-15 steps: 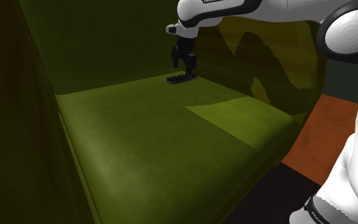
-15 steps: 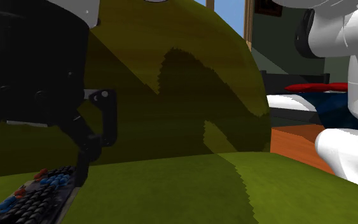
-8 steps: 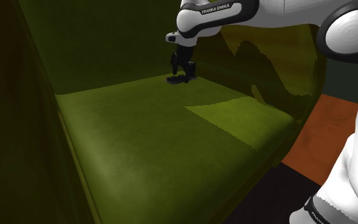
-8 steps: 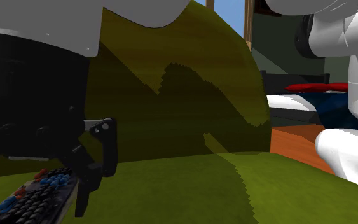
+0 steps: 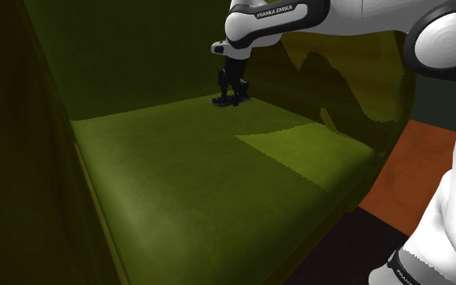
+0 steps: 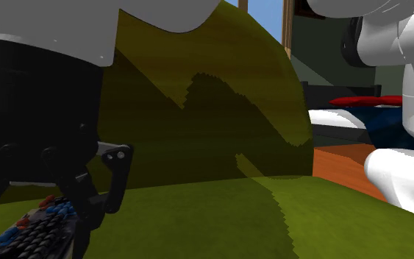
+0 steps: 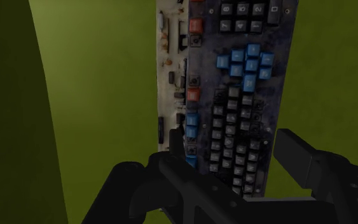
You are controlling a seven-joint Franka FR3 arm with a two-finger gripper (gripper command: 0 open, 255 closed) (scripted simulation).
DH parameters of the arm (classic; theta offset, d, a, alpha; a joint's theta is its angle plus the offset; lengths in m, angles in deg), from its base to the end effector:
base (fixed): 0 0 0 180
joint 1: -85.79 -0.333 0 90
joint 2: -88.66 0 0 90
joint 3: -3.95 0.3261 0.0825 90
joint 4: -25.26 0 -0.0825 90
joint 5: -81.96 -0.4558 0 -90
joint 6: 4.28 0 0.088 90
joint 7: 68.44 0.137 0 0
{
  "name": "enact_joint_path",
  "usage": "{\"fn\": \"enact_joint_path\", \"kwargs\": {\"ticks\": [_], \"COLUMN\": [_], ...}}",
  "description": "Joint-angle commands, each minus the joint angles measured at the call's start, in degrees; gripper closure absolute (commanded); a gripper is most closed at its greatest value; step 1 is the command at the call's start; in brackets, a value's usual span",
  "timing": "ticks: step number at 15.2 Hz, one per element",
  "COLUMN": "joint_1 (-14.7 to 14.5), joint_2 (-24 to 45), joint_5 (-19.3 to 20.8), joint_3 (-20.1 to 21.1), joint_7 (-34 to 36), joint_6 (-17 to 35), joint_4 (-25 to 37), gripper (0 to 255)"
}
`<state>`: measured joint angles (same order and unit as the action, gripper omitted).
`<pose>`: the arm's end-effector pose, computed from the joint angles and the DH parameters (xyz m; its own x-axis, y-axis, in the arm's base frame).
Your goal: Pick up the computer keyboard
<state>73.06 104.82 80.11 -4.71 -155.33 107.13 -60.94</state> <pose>0.7380 0.0664 0.4869 -0.0165 0.9999 -0.0016 0.9868 0.0166 0.1608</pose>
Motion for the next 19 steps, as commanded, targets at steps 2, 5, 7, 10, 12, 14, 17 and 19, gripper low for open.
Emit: {"fn": "enact_joint_path", "kwargs": {"ticks": [2,5,7,10,12,14,17,19], "joint_1": [0.01,0.06,0.11,0.19,0.27,0.35,0.5,0.51], "joint_2": [0.01,0.06,0.18,0.48,0.77,1.14,1.86,1.9], "joint_5": [0.01,0.01,0.0,-0.04,-0.09,-0.15,-0.26,-0.27], "joint_3": [-0.01,-0.03,-0.05,-0.07,-0.08,-0.1,-0.12,-0.12], "joint_7": [0.0,0.0,-0.01,-0.03,-0.05,-0.07,-0.12,-0.12], "joint_6": [0.02,-2.31,-3.91,-6.35,-8.03,-9.75,-12.43,-12.57], "joint_4": [-0.08,2.31,4.02,6.76,8.73,10.82,14.22,14.4], "gripper": [255,255,255,255,255,255,255,255]}}
